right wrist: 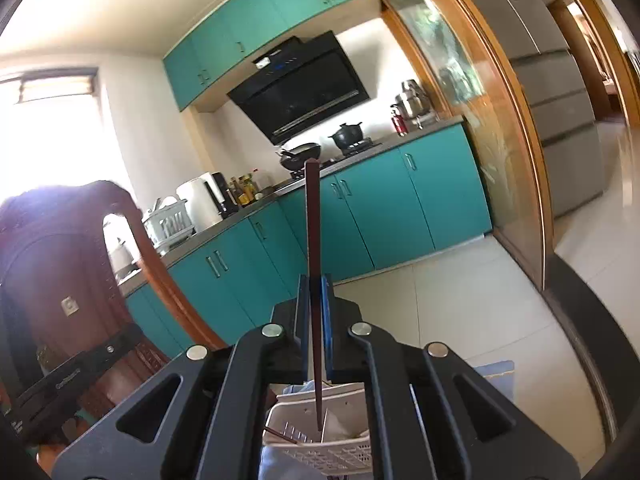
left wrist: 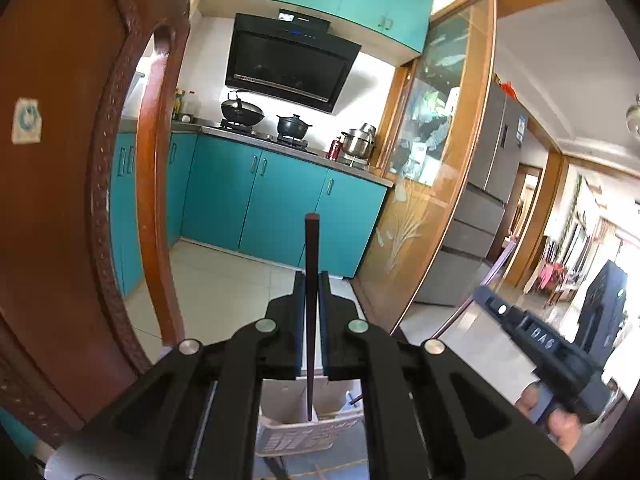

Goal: Organize utensils
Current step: 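Carry both held chopsticks over the white caddy, lower them in, open both tools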

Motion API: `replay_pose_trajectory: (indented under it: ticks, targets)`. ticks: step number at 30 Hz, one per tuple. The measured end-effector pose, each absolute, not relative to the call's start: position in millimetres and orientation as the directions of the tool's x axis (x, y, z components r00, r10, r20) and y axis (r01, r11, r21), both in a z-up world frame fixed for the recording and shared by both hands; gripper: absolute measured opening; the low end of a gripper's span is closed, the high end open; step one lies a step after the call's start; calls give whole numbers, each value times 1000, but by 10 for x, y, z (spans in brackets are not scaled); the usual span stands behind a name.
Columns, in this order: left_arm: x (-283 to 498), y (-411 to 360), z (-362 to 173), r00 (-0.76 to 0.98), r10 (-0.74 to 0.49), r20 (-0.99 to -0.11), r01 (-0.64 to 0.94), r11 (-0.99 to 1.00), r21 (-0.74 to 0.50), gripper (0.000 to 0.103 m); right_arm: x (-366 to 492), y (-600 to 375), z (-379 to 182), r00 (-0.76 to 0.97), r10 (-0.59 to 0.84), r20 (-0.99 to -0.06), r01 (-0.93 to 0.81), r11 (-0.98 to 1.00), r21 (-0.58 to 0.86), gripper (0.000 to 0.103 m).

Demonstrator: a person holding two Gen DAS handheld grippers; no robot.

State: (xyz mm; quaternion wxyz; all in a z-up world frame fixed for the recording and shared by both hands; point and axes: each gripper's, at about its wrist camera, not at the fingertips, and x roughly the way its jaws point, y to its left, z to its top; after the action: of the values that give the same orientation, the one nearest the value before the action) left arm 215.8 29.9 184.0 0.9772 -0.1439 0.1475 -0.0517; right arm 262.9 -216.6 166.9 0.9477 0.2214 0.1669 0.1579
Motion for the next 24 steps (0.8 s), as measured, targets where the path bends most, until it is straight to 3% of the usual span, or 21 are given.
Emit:
replay_pose_trajectory:
  ticks: [5,10,15,24]
  targets:
    - [2256,312,1781,964,-73,-255,-2,959,-283,7,2754,-1987,1446,888,344,-305,-203,889,410,6]
    - [2443,245,1501,943,-42,-330,-41,970,-240,7,2730,-1789,1234,877,326,-353,-209,920,330,6]
    - [2583,141,1214,911,-27,-412,-60,979,-196,7,2593,-1630,1105,877,319,-360,-238,938,251,6]
    - [2490,79,964,900,-8,-435,-61,988,-145,7,2399,-1572,963,879,319,-354,-271,946,179,6]
